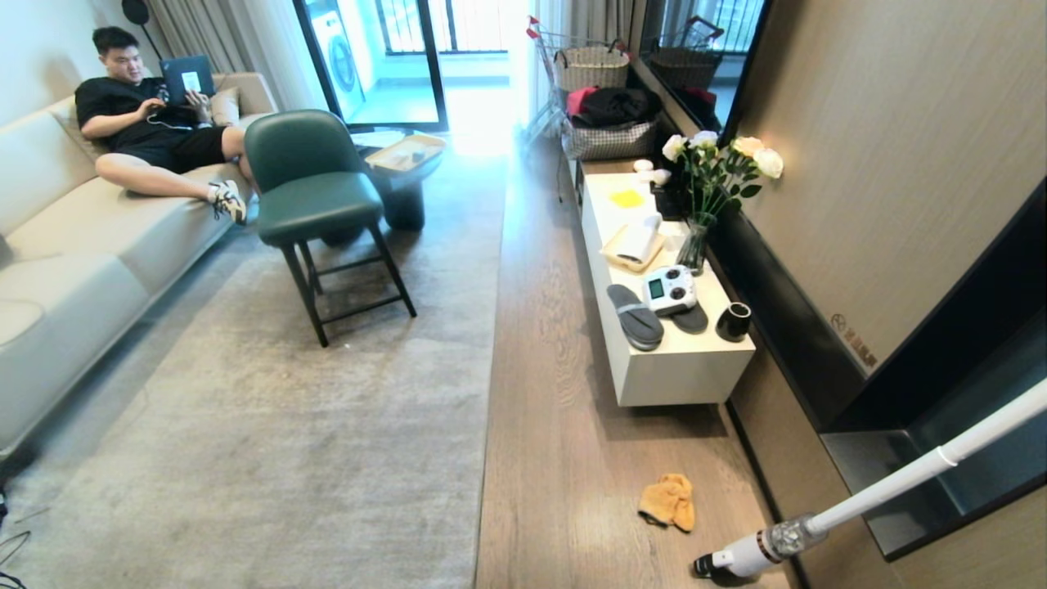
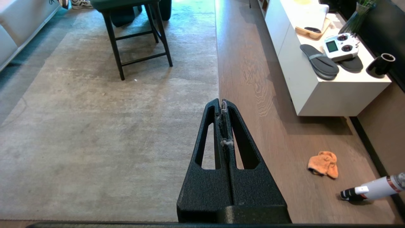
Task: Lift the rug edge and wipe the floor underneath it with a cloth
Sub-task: Pick up the rag
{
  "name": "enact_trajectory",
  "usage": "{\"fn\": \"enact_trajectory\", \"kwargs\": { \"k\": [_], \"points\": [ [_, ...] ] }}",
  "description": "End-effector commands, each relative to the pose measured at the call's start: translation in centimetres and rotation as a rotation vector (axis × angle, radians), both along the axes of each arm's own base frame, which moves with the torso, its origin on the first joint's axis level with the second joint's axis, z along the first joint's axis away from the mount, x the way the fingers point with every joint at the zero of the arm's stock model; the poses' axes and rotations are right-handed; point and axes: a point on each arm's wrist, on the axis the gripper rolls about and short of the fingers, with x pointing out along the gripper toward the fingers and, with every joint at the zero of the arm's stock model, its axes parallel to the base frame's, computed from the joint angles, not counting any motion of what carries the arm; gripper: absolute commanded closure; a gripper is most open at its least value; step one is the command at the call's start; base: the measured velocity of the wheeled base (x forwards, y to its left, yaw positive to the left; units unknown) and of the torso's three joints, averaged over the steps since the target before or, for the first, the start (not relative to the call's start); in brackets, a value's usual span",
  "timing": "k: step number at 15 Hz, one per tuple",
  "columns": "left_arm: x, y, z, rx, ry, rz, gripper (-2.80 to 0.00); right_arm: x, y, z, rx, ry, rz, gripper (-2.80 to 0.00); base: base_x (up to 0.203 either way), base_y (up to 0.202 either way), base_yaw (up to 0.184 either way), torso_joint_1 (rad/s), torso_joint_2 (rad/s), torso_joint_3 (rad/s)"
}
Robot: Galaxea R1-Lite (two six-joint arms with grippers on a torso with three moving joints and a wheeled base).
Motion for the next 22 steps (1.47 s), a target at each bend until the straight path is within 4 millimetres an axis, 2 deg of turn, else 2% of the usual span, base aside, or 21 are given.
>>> {"fn": "enact_trajectory", "kwargs": {
  "k": [1,22],
  "points": [
    [0.0,0.0,-0.01,0.0,0.001,0.0,0.0,0.01,0.0,0.0,0.0,0.002,0.0,0.0,0.0,0.0,0.0,-0.124,0.3,0.161],
    [0.0,0.0,-0.01,0.0,0.001,0.0,0.0,0.01,0.04,-0.05,-0.057,0.009,0.015,0.0,0.0,0.0,0.0,-0.135,0.33,0.191]
  ]
}}
